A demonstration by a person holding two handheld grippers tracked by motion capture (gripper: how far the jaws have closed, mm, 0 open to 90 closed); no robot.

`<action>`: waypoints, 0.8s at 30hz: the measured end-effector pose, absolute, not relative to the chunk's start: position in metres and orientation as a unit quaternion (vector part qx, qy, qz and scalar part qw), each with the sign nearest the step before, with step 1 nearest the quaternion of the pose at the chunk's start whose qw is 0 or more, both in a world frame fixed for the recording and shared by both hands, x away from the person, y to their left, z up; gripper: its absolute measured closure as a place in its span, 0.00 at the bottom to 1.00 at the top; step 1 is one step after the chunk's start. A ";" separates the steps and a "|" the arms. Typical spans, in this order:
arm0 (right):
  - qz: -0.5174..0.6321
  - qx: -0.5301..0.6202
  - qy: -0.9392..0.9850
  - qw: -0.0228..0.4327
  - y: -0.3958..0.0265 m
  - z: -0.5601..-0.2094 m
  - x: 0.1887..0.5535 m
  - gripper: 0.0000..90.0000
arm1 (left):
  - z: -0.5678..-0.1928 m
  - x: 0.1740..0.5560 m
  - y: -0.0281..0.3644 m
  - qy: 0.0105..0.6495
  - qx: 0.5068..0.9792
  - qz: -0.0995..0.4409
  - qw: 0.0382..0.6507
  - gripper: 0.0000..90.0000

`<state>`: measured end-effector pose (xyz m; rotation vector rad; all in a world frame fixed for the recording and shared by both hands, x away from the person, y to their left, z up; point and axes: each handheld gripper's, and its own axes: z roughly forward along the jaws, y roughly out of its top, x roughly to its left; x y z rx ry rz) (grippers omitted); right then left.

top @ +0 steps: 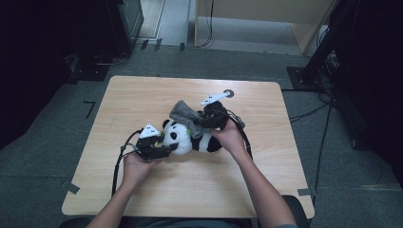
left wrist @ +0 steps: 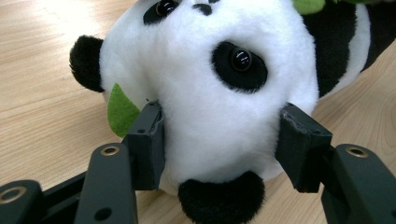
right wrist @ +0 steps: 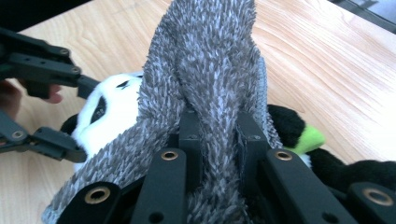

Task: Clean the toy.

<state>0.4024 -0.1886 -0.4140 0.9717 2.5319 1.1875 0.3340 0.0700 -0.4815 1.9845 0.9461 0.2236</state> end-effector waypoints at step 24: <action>0.431 0.372 0.809 0.147 -0.214 -0.393 0.417 0.87 | -0.484 0.331 0.072 0.376 0.802 0.096 0.454 0.46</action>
